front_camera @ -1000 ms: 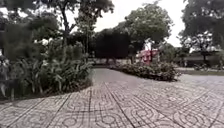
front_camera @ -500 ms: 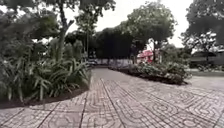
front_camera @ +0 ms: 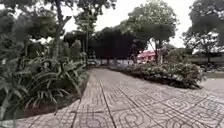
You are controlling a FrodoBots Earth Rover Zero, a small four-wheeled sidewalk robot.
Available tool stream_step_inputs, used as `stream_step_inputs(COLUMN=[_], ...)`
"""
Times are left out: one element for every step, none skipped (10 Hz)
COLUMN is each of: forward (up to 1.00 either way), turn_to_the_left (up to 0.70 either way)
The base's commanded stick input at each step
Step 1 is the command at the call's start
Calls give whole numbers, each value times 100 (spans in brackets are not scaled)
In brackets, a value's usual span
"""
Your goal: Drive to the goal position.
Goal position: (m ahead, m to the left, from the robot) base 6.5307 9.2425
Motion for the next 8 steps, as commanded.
stream_step_inputs(forward=[100, 100, 100, 100, 100, 100, 100, 100], turn_to_the_left=[0, 0, 0, 0, 0, 0, 0, 0])
